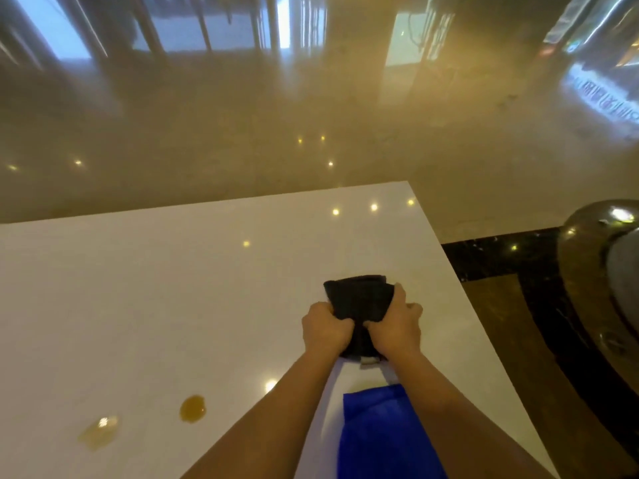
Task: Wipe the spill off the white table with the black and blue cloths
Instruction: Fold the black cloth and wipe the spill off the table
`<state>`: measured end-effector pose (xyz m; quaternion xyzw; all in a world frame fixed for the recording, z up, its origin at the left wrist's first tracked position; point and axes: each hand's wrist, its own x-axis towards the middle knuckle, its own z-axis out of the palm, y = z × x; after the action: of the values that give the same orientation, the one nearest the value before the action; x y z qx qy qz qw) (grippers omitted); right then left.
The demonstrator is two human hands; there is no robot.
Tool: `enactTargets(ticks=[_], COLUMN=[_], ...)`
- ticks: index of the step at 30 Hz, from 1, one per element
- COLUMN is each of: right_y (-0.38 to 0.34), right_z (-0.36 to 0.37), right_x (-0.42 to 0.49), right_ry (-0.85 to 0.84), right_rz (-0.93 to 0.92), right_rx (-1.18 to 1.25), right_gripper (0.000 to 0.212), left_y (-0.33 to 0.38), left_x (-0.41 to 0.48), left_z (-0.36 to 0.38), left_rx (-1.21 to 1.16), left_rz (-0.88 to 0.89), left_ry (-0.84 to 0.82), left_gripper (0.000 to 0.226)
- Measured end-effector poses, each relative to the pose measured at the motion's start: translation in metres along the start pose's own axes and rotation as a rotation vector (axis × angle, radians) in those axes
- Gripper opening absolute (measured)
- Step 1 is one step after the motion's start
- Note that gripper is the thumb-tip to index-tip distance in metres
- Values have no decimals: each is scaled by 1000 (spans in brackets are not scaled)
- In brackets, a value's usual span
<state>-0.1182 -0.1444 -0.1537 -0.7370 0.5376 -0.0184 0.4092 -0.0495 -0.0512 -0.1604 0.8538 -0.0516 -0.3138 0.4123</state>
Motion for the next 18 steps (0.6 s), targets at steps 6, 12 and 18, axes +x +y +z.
enactTargets(ticks=[6,12,18], right_y=[-18,-39,-42], right_z=[3,47,98], right_x=[-12,-82,-137], right_ry=[-353,-633,-630], right_rz=[138,96,-127], right_rx=[317,382,235], right_gripper=[42,36,41], left_y=[-23,-82,-129], left_x=[-30,-93,-128], left_z=[-33,-77,-122], left_rx=[-558,-528,-436], left_rz=[-60,8,-31], left_ry=[-23,310,498], left_gripper=[23,35,35])
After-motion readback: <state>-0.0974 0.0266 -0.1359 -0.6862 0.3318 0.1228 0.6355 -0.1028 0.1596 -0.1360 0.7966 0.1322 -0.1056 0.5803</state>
